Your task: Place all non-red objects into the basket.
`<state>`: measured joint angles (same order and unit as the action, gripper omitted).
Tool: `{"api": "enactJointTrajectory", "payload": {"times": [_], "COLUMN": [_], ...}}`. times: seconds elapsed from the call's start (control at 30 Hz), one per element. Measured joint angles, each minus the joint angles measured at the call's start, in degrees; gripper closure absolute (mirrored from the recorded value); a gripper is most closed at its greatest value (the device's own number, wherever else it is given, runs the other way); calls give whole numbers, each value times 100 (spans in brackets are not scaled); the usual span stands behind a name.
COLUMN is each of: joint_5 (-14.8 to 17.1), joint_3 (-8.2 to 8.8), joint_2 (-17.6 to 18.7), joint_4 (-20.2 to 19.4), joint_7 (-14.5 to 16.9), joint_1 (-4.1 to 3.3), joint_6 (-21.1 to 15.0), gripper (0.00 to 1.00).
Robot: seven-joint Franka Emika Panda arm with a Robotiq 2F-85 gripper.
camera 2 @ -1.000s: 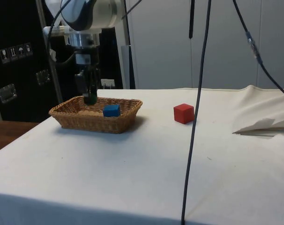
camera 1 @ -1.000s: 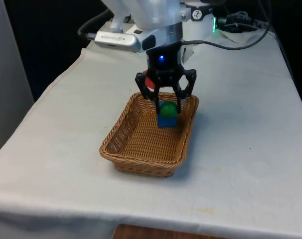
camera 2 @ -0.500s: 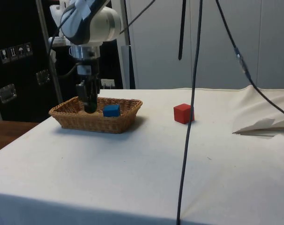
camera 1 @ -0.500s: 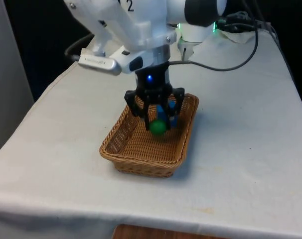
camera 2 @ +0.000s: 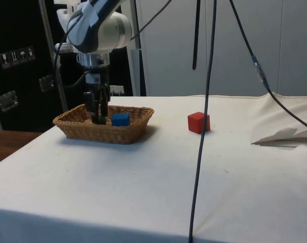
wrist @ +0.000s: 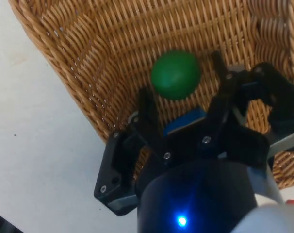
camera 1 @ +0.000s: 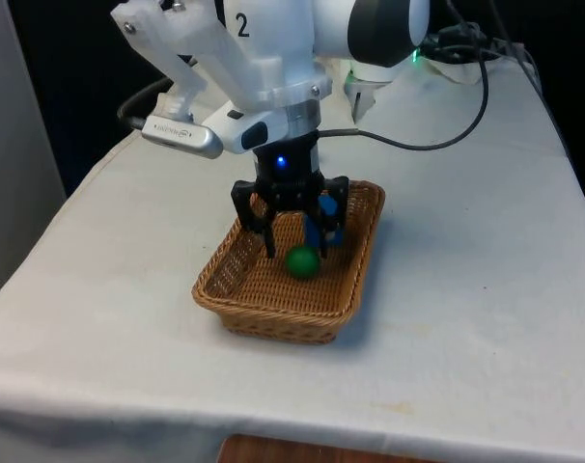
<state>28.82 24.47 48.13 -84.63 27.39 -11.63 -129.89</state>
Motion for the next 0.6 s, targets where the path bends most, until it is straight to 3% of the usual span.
{"api": "enactJointTrajectory", "payload": {"times": [0.03,0.17,0.2,0.6], "joint_5": [6,6,6,6], "joint_3": [0,6,6,23], "joint_2": [0,0,-6,-109], "joint_4": [0,0,0,-17], "joint_7": [6,6,6,-11], "joint_1": [0,0,0,0], "joint_6": [0,0,0,80], "gripper": [46,6,1,0]}}
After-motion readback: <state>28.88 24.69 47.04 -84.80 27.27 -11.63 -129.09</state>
